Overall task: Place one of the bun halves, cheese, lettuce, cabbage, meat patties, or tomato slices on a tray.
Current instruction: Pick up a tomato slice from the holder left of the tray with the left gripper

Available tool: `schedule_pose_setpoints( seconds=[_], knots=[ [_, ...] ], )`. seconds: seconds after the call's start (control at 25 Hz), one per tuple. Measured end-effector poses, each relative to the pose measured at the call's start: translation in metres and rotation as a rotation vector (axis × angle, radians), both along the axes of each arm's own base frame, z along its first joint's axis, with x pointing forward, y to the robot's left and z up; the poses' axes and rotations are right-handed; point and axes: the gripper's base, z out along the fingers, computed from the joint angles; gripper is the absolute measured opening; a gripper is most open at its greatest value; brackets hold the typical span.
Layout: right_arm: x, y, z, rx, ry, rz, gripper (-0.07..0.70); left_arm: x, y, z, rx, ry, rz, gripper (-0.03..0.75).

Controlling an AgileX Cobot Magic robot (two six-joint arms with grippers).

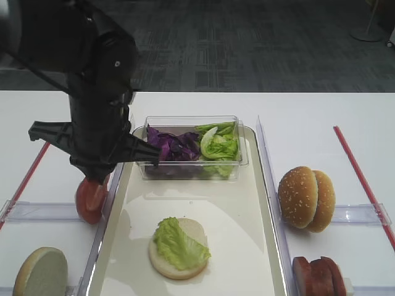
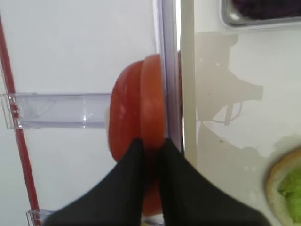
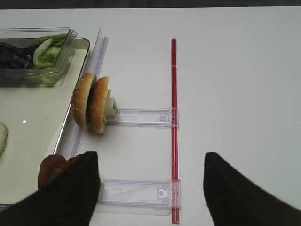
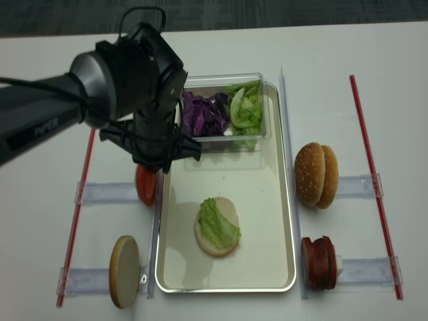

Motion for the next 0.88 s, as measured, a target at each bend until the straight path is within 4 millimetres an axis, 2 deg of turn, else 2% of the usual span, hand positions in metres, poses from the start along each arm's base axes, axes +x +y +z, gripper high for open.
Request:
schedule_pose_setpoints(
  seconds=[0.4,0.88],
  knots=[
    [0.0,0.0,0.0,0.0,0.0,0.0,0.501,-0.016,0.003,0.046,-0.159,-0.074,-0.048,0.055],
    [0.0,0.0,0.0,0.0,0.0,0.0,0.501,-0.004,0.029,0.057,-0.452,0.015,-0.082,0.055]
  ],
)
